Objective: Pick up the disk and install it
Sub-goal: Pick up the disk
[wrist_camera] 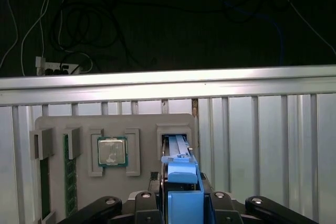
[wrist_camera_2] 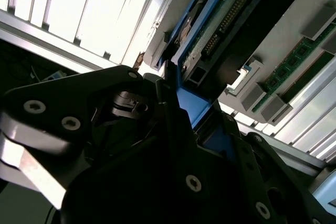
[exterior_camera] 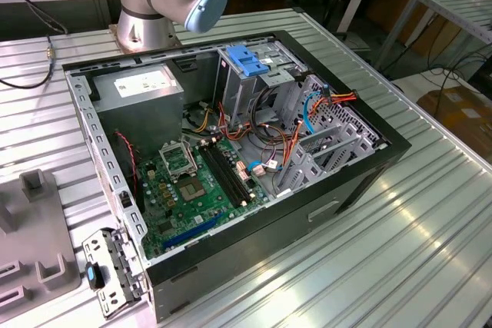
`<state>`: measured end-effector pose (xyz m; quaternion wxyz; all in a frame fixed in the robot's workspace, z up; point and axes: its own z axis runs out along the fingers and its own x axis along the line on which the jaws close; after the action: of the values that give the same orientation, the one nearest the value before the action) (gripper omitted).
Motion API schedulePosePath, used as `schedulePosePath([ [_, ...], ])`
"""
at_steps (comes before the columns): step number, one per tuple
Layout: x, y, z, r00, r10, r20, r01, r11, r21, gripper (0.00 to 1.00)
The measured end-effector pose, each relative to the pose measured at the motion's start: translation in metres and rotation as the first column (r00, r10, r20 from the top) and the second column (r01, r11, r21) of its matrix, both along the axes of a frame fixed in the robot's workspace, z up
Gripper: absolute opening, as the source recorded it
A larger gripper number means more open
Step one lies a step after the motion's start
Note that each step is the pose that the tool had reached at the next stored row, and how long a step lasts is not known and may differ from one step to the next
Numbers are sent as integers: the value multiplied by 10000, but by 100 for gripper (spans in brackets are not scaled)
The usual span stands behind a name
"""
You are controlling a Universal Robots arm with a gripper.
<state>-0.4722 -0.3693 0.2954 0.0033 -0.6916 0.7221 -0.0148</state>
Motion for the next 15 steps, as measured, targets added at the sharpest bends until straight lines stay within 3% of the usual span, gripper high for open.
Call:
schedulePosePath([
  [15,0,0,89,10000,0,1,0,10000,0,37],
])
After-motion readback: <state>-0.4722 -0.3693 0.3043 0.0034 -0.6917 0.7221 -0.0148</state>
